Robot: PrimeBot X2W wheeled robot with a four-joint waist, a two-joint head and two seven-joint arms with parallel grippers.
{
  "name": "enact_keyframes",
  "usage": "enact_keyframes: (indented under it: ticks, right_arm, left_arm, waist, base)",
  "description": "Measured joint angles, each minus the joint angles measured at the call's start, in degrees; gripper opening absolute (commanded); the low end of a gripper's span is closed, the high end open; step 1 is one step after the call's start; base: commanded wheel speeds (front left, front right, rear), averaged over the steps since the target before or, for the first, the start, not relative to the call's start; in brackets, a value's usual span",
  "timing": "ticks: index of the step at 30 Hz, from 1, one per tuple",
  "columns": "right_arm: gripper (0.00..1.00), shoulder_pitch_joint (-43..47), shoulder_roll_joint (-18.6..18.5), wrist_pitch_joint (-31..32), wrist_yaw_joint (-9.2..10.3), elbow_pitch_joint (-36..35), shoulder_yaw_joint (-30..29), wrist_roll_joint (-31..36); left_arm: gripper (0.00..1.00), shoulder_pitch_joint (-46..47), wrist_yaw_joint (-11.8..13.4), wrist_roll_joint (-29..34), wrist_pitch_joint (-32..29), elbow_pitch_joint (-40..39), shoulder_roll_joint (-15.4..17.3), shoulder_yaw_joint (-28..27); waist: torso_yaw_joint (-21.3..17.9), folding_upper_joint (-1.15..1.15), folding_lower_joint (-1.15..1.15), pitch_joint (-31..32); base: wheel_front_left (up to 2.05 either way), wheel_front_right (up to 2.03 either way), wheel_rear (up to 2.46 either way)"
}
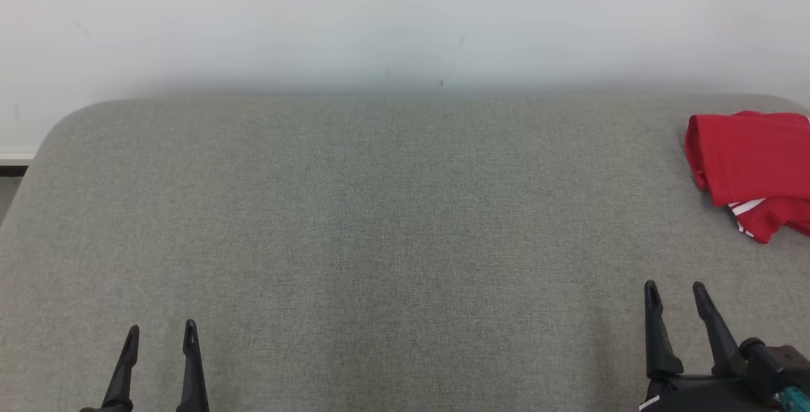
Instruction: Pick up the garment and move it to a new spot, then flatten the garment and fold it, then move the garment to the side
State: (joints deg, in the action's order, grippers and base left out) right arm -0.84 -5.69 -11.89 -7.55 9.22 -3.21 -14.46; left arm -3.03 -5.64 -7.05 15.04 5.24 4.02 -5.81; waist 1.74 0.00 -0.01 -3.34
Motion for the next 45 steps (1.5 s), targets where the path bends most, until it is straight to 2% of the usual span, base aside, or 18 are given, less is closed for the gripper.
enact_keyframes:
  ticks: [16,42,43,45]
  right_arm:
    - [1.0,3.2,1.5,-0.2,0.01,-0.5,1.4,1.1]
    - [1.0,3.2,0.8,0.3,0.01,0.5,2.0,1.3]
    - [0.0,3.2,0.8,0.3,0.0,0.6,2.0,1.3]
    - [0.0,3.5,1.1,0.3,0.0,1.6,2.1,1.3]
  left_arm:
    - [1.0,-0.4,-0.8,0.3,0.0,4.0,-0.3,0.4]
    - [1.0,0.1,-0.9,0.9,0.0,5.1,-0.2,0.5]
    - [0.0,0.1,-0.9,0.8,0.0,4.9,-0.2,0.5]
    - [0.0,-0.3,-0.9,0.8,-0.1,6.0,-0.4,0.5]
  waist:
    - [-0.5,0.0,0.01,3.7]
    - [-0.6,0.0,0.01,4.2]
    - [-0.6,0.0,0.01,4.3]
    - [-0.6,0.0,0.01,4.2]
  base:
    - [0.0,0.0,0.0]
    - [0.0,0.0,0.0]
    - [0.0,0.0,0.0]
    - [0.0,0.0,0.0]
